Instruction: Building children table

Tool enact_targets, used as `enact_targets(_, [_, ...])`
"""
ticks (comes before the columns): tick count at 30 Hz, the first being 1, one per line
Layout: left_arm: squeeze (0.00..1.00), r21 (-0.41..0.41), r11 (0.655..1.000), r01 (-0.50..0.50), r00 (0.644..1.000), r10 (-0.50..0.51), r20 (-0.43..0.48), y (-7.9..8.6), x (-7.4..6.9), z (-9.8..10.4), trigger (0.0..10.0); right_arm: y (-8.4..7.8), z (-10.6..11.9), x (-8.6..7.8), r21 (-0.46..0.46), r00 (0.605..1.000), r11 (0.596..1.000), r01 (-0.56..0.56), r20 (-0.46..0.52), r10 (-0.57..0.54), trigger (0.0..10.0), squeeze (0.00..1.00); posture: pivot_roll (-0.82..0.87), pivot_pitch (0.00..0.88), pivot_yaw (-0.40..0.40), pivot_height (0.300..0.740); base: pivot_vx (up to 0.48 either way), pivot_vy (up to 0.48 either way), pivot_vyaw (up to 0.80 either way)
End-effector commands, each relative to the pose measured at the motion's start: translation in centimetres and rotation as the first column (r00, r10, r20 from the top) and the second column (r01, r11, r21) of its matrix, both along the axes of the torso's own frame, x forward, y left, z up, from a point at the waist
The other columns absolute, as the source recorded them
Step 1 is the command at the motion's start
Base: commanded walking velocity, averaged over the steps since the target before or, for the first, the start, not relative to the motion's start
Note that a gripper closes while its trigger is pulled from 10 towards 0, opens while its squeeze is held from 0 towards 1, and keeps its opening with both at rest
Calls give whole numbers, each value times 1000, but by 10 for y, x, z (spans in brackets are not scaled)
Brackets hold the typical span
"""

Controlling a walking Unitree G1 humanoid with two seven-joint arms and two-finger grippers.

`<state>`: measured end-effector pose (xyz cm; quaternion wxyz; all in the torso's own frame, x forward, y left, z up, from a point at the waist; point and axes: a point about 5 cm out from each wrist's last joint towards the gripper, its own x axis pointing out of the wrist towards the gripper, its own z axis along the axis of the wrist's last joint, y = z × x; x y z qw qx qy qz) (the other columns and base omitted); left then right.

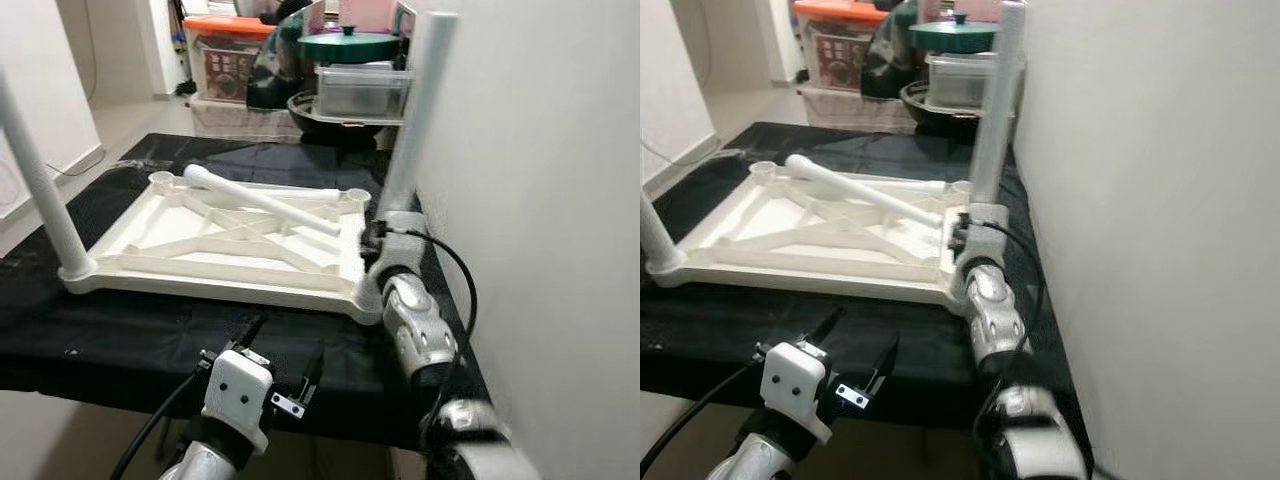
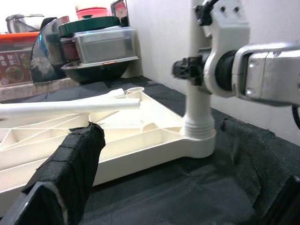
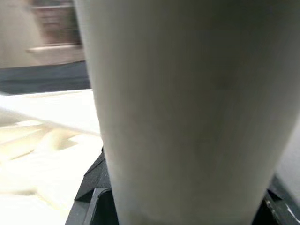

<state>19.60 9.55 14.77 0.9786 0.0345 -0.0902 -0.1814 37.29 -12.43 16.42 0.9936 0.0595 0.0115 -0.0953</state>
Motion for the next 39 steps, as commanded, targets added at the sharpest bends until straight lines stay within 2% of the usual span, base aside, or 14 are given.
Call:
enact_targets(1, [0, 4, 1000, -3, 1000, 3, -11, 0, 1, -4, 10000, -7, -7, -9, 52, 991, 990, 129, -24, -128, 0, 0, 98, 0, -44, 740, 0, 0, 0])
enact_targets(4, [0, 8, 1000, -2, 1000, 2, -12, -1, 2, -4, 10000, 9, -4, -9, 71, 996, 993, 92, -6, -91, 0, 0, 100, 0, -45, 740, 0, 0, 0])
enact_targets(5, [0, 7, 1000, 6, 1000, -6, -22, -2, 3, -5, 10000, 25, 0, -8, 58, 999, 998, 2, 41, -4, 10000, 0, 97, 0, -41, 740, 0, 0, 0])
enact_targets(7, [0, 6, 1000, 12, 1000, -12, -28, -2, 3, -6, 10000, 36, 4, -9, 45, 997, 998, -50, 68, 47, 10000, 0, 97, 0, -41, 740, 0, 0, 0])
enact_targets(8, [0, 6, 1000, 28, 999, -28, -34, -4, 4, -8, 10000, 39, 7, -8, 10, 986, 993, -118, 115, 116, 10000, 1000, 92, 0, -41, 740, 0, 0, 0])
enact_targets(13, [0, 9, 999, 40, 999, -40, -34, -7, 5, -9, 10000, 33, 10, -6, -37, 973, 984, -176, 146, 179, 10000, 1000, 89, 0, -41, 740, 0, 0, 0])
enact_targets(14, [0, 9, 999, 46, 998, -45, -34, -8, 6, -9, 10000, 19, 15, 1, -51, 913, 929, -367, 174, 370, 10000, 0, 82, 0, -38, 740, 0, 0, 0])
enact_targets(16, [0, 9, 999, 46, 998, -45, -34, -8, 6, -9, 10000, 19, 15, 1, -51, 913, 929, -367, 174, 370, 10000, 0, 82, 0, -38, 740, 0, 0, 0])
enact_targets(21, [0, 12, 998, 55, 998, -54, -33, -8, 8, -10, 10000, -5, 16, 6, -95, 659, 663, -743, 67, 749, 10000, 0, 85, 0, -37, 740, 0, 0, 0])
enact_targets(23, [0, 12, 998, 55, 998, -54, -33, -8, 8, -10, 10000, -5, 16, 6, -95, 659, 663, -743, 67, 749, 10000, 0, 85, 0, -37, 740, 0, 0, 0])
enact_targets(30, [0, 16, 998, 60, 998, -59, -23, -8, 10, -10, 10000, 11, 20, -3, -43, 234, 232, -972, -53, 971, 10000, 0, 109, 0, -46, 740, 0, 0, 0])
enact_targets(36, [0, 18, 998, 57, 998, -57, -18, -8, 13, -10, 10000, 25, 16, -7, -17, 72, 71, -997, -87, 994, 10000, 0, 110, 0, -50, 740, 0, 0, 0])
enact_targets(37, [0, 18, 998, 56, 998, -56, -17, -8, 14, -10, 10000, 28, 15, -7, -15, 51, 50, -999, -93, 994, 2706, 0, 106, 0, -49, 740, 0, 0, 0])
enact_targets(39, [0, 18, 998, 57, 998, -57, -15, -8, 15, -11, 10000, 33, 13, -8, -3, 22, 22, -1000, -84, 996, 0, 0, 104, 0, -46, 740, 0, 0, 0])
